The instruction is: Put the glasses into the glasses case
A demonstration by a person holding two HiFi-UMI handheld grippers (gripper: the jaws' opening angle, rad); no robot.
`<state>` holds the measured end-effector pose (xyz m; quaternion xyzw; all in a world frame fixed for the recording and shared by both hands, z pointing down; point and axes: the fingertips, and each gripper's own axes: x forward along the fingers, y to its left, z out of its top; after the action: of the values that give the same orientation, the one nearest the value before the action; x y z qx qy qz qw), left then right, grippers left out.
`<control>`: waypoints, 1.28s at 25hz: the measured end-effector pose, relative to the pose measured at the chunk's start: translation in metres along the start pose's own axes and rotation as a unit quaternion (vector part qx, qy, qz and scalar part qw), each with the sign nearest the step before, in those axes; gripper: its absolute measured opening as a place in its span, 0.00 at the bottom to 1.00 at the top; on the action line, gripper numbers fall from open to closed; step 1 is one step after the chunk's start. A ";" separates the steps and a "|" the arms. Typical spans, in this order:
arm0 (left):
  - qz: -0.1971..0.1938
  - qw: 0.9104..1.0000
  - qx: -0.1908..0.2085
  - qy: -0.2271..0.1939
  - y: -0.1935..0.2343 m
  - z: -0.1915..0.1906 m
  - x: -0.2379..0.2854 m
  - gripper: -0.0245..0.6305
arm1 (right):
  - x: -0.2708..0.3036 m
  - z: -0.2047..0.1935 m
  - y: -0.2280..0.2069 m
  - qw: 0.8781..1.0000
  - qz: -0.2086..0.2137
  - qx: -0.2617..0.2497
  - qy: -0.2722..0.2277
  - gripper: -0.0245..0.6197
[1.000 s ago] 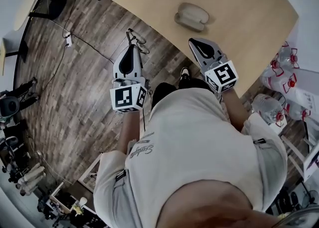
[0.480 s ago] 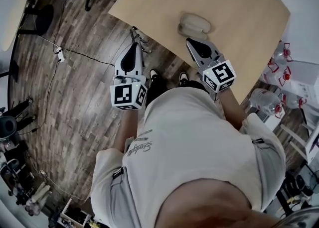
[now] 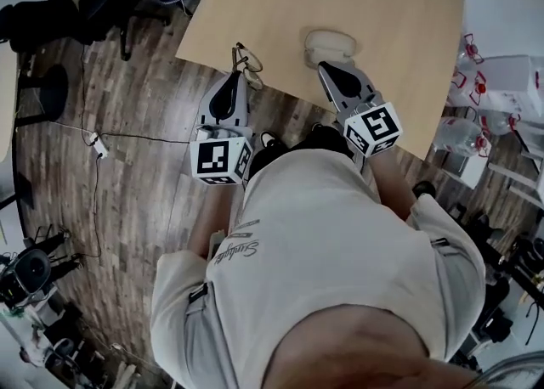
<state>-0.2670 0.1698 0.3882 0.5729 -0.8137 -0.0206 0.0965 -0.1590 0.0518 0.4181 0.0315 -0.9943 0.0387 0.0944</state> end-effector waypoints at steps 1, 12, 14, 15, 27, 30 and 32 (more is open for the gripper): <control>-0.011 1.000 -0.001 0.003 0.003 -0.003 0.005 0.07 | 0.000 -0.001 -0.002 1.000 -0.012 0.001 0.002 0.03; -0.110 0.993 -0.001 0.050 -0.033 -0.033 0.087 0.07 | -0.043 -0.030 -0.068 0.989 -0.117 0.091 0.011 0.03; -0.123 0.991 0.014 0.054 -0.050 -0.030 0.103 0.07 | -0.048 -0.035 -0.085 0.988 -0.123 0.096 0.012 0.03; -0.129 0.990 0.021 0.054 -0.059 -0.026 0.109 0.07 | -0.050 -0.038 -0.095 0.987 -0.125 0.099 0.011 0.03; -0.202 0.973 0.075 0.088 -0.121 -0.027 0.193 0.07 | -0.058 -0.049 -0.187 0.979 -0.164 0.113 -0.033 0.03; -0.225 0.965 0.096 0.098 -0.136 -0.028 0.206 0.07 | -0.066 -0.058 -0.200 0.973 -0.179 0.144 -0.039 0.03; -0.236 0.961 0.107 0.102 -0.144 -0.030 0.214 0.07 | -0.071 -0.064 -0.205 0.972 -0.186 0.140 -0.033 0.03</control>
<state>-0.1975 -0.0772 0.4256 0.7544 -0.6390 0.1028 0.1098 -0.0628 -0.1428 0.4814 0.2301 -0.9583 0.1578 0.0616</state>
